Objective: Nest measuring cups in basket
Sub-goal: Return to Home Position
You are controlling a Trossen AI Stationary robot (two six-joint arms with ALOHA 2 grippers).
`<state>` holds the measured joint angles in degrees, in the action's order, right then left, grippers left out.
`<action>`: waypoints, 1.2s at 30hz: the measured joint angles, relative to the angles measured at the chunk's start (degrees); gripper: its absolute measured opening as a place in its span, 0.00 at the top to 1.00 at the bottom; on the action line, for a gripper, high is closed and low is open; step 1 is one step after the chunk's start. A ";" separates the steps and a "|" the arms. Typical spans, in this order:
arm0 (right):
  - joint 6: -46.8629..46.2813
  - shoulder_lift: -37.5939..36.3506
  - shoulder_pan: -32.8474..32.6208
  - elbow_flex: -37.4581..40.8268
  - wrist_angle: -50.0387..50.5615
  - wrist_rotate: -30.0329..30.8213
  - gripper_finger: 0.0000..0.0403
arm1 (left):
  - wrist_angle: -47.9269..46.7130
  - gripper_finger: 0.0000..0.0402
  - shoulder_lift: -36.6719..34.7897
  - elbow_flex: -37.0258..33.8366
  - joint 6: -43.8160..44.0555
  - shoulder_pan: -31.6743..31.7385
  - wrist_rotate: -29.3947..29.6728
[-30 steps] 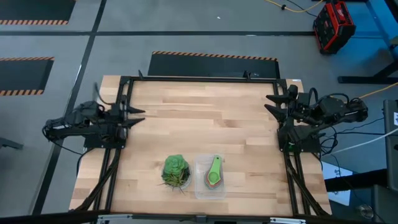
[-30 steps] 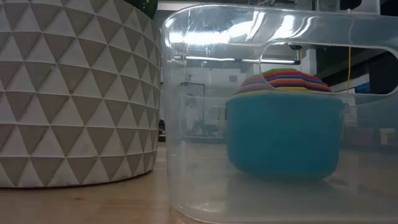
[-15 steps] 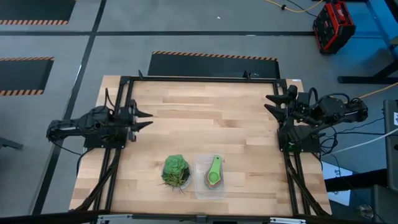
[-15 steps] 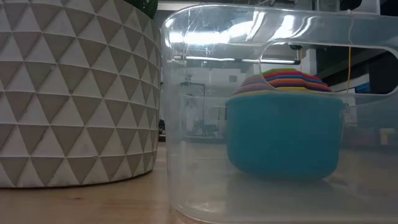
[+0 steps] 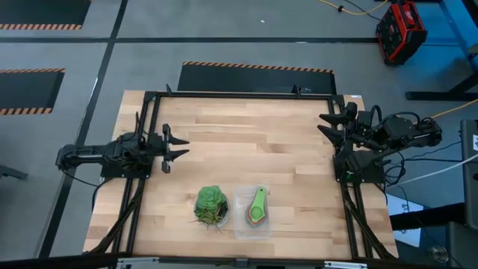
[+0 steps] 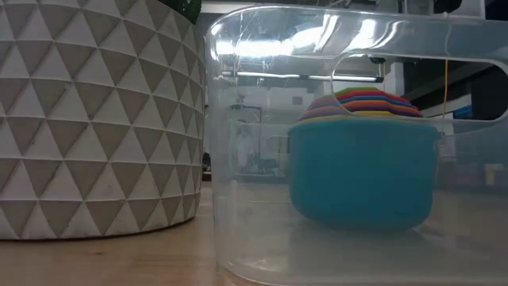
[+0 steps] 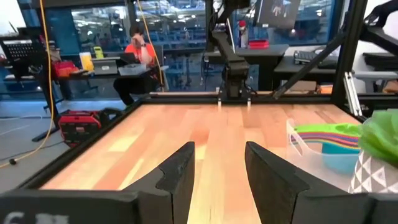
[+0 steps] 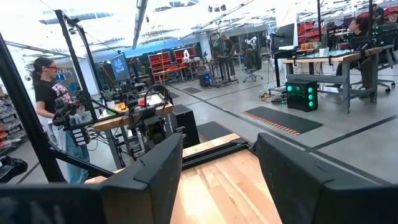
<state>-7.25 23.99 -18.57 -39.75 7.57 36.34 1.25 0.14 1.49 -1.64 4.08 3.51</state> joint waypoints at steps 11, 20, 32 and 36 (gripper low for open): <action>0.04 -0.18 0.00 0.00 0.00 -0.31 0.48 | 0.03 0.66 0.00 -1.02 1.43 0.02 0.00; 3.36 -3.43 0.02 0.00 2.27 -0.62 0.71 | -0.04 0.66 0.00 -1.02 3.18 0.02 0.00; 1.41 -14.43 0.02 -0.02 19.46 -5.59 0.99 | -0.10 0.66 0.00 -1.02 0.65 0.02 0.00; 1.42 -17.87 0.02 0.79 24.32 -6.36 0.99 | -0.12 0.66 0.00 -1.02 0.63 0.02 0.00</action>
<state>-5.83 6.12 -18.55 -38.96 31.90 29.98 1.13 0.14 0.47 -1.02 4.10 3.51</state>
